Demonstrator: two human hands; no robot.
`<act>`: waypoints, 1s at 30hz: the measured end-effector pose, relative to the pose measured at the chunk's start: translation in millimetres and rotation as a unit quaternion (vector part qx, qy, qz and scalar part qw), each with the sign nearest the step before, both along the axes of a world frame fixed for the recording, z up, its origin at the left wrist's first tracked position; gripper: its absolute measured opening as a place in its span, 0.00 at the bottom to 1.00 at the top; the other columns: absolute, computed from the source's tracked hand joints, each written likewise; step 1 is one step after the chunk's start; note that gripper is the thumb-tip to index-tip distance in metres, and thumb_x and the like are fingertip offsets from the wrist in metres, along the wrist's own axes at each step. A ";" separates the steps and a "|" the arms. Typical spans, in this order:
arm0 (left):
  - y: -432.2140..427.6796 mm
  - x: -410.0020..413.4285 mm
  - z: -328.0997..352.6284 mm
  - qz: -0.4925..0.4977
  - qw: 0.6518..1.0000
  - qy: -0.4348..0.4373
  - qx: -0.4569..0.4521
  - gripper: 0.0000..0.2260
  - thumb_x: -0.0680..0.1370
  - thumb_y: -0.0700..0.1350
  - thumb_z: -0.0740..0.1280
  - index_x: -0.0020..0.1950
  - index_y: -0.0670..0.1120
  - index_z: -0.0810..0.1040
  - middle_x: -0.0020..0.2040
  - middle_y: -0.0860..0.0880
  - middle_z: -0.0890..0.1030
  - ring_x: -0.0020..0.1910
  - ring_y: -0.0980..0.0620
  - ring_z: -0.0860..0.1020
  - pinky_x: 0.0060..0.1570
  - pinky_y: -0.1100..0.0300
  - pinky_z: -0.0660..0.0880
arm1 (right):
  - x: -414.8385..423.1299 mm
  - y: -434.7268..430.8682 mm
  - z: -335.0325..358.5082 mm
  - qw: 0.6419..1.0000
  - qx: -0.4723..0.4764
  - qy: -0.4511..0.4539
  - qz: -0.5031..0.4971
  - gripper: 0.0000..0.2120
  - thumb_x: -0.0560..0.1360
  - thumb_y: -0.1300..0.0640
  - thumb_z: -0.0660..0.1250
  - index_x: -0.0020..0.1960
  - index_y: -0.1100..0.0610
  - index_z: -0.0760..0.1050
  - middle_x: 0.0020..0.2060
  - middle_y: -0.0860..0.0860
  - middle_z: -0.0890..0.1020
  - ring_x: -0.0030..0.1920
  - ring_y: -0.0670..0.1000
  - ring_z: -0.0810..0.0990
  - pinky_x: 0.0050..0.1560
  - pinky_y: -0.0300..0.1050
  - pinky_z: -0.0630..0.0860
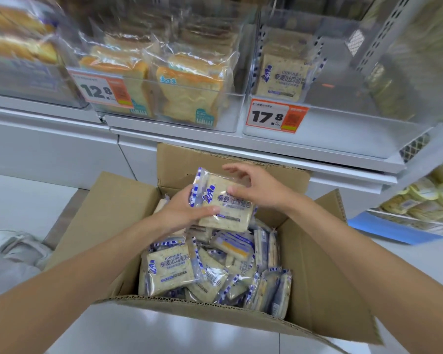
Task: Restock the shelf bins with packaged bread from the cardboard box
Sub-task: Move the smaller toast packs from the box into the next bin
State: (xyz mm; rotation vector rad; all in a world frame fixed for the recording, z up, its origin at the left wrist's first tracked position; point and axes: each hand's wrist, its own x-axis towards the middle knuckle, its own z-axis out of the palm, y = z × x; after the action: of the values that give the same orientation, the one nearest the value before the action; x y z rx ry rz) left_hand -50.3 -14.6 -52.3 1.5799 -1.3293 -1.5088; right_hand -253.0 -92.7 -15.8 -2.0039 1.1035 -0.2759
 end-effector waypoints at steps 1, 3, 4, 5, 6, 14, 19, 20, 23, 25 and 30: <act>-1.7 -3.7 10.3 0.001 1.000 -0.001 -0.015 0.23 0.70 0.51 0.77 0.61 0.56 0.73 0.54 0.57 0.83 0.52 0.61 0.82 0.51 0.66 0.77 | -2.6 1.9 11.6 1.000 0.010 0.013 0.001 0.30 0.74 0.54 0.73 0.73 0.51 0.67 0.64 0.47 0.74 0.60 0.44 0.73 0.59 0.37 0.70; -7.1 -10.2 30.1 -0.011 0.999 0.006 -0.044 0.21 0.71 0.47 0.76 0.60 0.55 0.72 0.52 0.56 0.83 0.47 0.63 0.82 0.45 0.70 0.76 | -9.4 4.9 36.6 0.999 0.021 0.046 0.009 0.32 0.72 0.54 0.74 0.73 0.50 0.66 0.60 0.45 0.77 0.56 0.44 0.77 0.55 0.38 0.74; -11.9 -13.1 39.3 -0.020 0.998 0.006 -0.056 0.22 0.71 0.47 0.77 0.61 0.55 0.72 0.52 0.56 0.83 0.47 0.62 0.83 0.46 0.68 0.77 | -13.0 6.5 50.7 0.998 0.007 0.059 0.017 0.29 0.72 0.54 0.74 0.70 0.50 0.70 0.56 0.44 0.80 0.51 0.44 0.80 0.51 0.40 0.76; -15.1 -17.4 52.3 -0.029 0.997 -0.001 -0.072 0.25 0.69 0.48 0.77 0.62 0.55 0.72 0.52 0.56 0.83 0.48 0.61 0.83 0.49 0.66 0.77 | -17.2 7.3 65.6 0.997 -0.014 0.072 0.020 0.23 0.71 0.54 0.74 0.65 0.51 0.74 0.52 0.45 0.82 0.48 0.45 0.81 0.49 0.42 0.77; -20.6 -20.1 64.2 -0.036 0.995 -0.022 -0.095 0.28 0.67 0.51 0.79 0.64 0.54 0.72 0.53 0.56 0.83 0.49 0.61 0.82 0.51 0.64 0.76 | -21.4 8.7 82.6 0.996 -0.042 0.081 0.021 0.18 0.71 0.54 0.74 0.60 0.52 0.77 0.48 0.46 0.83 0.46 0.45 0.81 0.46 0.43 0.77; -98.6 -27.7 151.2 0.026 0.868 -0.298 -0.395 0.28 0.74 0.47 0.73 0.73 0.50 0.69 0.66 0.52 0.75 0.67 0.50 0.70 0.67 0.53 0.68 | -78.3 -34.3 205.2 0.901 -0.403 0.141 -0.073 0.16 0.72 0.51 0.72 0.55 0.56 0.75 0.48 0.54 0.75 0.51 0.56 0.72 0.52 0.54 0.71; -149.8 -49.0 153.3 0.012 0.818 -0.374 -0.436 0.22 0.81 0.52 0.62 0.75 0.51 0.67 0.72 0.51 0.71 0.70 0.48 0.67 0.69 0.47 0.64 | -79.0 -99.5 200.1 0.874 -0.420 0.231 -0.077 0.12 0.70 0.52 0.71 0.52 0.55 0.76 0.49 0.55 0.77 0.53 0.59 0.74 0.54 0.54 0.72; -156.0 -49.0 149.3 0.007 0.811 -0.385 -0.441 0.22 0.81 0.53 0.62 0.75 0.51 0.67 0.72 0.51 0.71 0.70 0.49 0.67 0.69 0.48 0.64 | -73.6 -110.9 189.4 0.879 -0.398 0.255 -0.071 0.13 0.71 0.51 0.70 0.53 0.55 0.76 0.50 0.54 0.78 0.55 0.59 0.75 0.55 0.53 0.70; -165.8 -41.5 136.2 0.005 0.791 -0.391 -0.472 0.23 0.81 0.53 0.63 0.75 0.51 0.67 0.72 0.51 0.71 0.69 0.50 0.70 0.68 0.49 0.64 | -59.4 -137.7 147.3 0.879 -0.335 0.332 -0.068 0.25 0.73 0.45 0.70 0.68 0.50 0.71 0.64 0.55 0.73 0.67 0.58 0.67 0.67 0.60 0.61; -167.3 -37.6 130.7 0.001 0.779 -0.387 -0.493 0.23 0.81 0.54 0.62 0.75 0.51 0.67 0.71 0.51 0.72 0.68 0.50 0.71 0.68 0.51 0.64 | -54.3 -151.6 122.9 0.892 -0.291 0.333 -0.088 0.36 0.73 0.44 0.71 0.76 0.48 0.59 0.73 0.55 0.62 0.74 0.59 0.57 0.71 0.66 0.56; -169.2 -39.4 123.8 0.021 0.757 -0.393 -0.521 0.22 0.81 0.54 0.61 0.74 0.50 0.69 0.69 0.52 0.74 0.64 0.49 0.74 0.63 0.52 0.67 | -41.3 -170.2 104.9 0.880 -0.291 0.351 -0.131 0.48 0.66 0.38 0.74 0.77 0.44 0.52 0.75 0.55 0.54 0.75 0.61 0.54 0.70 0.72 0.55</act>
State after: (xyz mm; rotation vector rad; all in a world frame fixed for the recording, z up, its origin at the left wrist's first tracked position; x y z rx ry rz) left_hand -89.7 -183.8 71.5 1.3784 -2.0071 0.1818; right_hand -294.2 -262.9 89.1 -2.5764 1.9368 0.0068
